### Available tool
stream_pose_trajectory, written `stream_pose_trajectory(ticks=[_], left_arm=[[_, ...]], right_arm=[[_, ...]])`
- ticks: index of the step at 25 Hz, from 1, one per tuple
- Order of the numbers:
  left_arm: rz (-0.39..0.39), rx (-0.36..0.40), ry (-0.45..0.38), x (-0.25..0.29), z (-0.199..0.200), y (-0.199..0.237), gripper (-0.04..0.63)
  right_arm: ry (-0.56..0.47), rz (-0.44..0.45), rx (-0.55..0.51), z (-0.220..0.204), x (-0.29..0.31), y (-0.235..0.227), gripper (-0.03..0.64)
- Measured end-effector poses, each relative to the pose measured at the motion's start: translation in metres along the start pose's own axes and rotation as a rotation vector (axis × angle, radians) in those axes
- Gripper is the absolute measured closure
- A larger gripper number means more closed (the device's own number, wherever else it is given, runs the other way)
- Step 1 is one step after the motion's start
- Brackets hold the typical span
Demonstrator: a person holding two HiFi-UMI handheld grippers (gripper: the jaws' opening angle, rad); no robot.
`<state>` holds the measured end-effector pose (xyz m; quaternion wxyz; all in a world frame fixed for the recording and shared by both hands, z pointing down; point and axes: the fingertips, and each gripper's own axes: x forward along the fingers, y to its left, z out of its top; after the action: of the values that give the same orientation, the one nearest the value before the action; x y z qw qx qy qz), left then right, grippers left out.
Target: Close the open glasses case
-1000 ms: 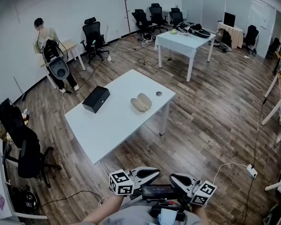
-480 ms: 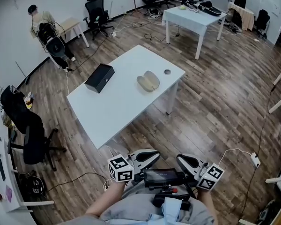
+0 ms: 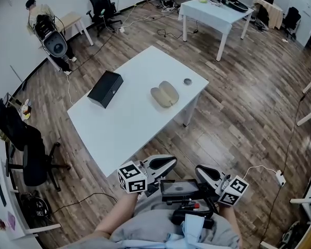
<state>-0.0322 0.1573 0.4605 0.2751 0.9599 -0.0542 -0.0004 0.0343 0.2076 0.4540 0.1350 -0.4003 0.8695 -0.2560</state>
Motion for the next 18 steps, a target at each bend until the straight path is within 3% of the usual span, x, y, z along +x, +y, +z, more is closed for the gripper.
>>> stream_pose_trajectory(ticks=[13, 15, 18], left_arm=[[-0.049, -0.005, -0.010, -0.021, 0.089, 0.117, 0.574], [-0.059, -0.049, -0.019, -0.020, 0.094, 0.130, 0.574], [-0.074, -0.181, -0.074, -0.015, 0.106, 0.146, 0.572]], right_arm=[[-0.003, -0.014, -0.030, 0.048, 0.126, -0.056, 0.581], [-0.007, -0.017, -0.028, 0.049, 0.135, -0.062, 0.581], [-0.003, -0.015, -0.016, 0.051, 0.144, -0.075, 0.581]])
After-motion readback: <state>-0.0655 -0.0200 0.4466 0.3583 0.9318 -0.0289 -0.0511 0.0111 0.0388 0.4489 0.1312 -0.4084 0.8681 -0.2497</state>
